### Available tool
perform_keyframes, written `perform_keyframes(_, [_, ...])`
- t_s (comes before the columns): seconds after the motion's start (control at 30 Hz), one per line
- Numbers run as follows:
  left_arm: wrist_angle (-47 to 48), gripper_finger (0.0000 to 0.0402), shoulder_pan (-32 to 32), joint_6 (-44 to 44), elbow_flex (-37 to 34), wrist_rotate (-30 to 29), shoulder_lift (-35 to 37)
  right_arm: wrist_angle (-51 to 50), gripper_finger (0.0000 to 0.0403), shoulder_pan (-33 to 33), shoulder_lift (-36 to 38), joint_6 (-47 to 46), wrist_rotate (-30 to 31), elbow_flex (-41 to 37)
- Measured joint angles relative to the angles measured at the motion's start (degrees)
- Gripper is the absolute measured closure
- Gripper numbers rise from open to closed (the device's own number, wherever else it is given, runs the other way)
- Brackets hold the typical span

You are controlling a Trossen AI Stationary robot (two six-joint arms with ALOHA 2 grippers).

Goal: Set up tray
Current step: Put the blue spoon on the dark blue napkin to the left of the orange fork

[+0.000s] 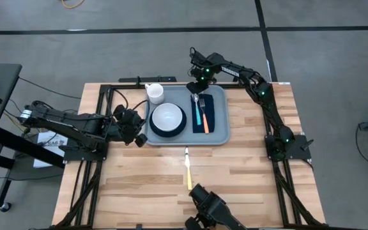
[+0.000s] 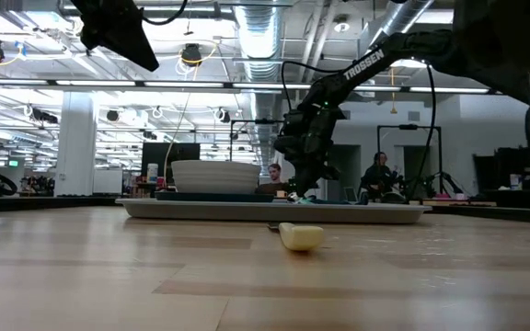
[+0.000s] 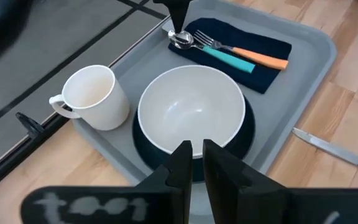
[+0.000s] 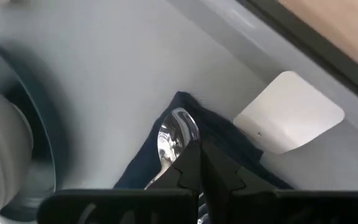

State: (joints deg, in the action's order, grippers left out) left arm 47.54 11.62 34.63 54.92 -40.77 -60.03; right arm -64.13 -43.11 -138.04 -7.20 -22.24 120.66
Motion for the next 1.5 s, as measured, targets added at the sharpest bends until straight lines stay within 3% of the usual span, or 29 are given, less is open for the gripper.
perform_keyframes(0.6, [1.06, 0.0372, 0.0, -0.43, 0.02, 1.67, 0.0, -2.51, 0.0403, 2.37, -0.02, -3.19, 6.08, -0.01])
perform_keyframes(1.33, [1.01, 0.0372, 0.0, -0.43, 0.0, 2.97, 0.0, -2.22, 0.0402, 2.35, -0.02, -4.37, 6.11, -0.02])
perform_keyframes(1.5, [1.01, 0.0372, 0.0, -0.41, 0.0, 2.97, 0.0, -2.26, 0.0373, 2.35, -0.02, -3.5, 6.1, -0.02])
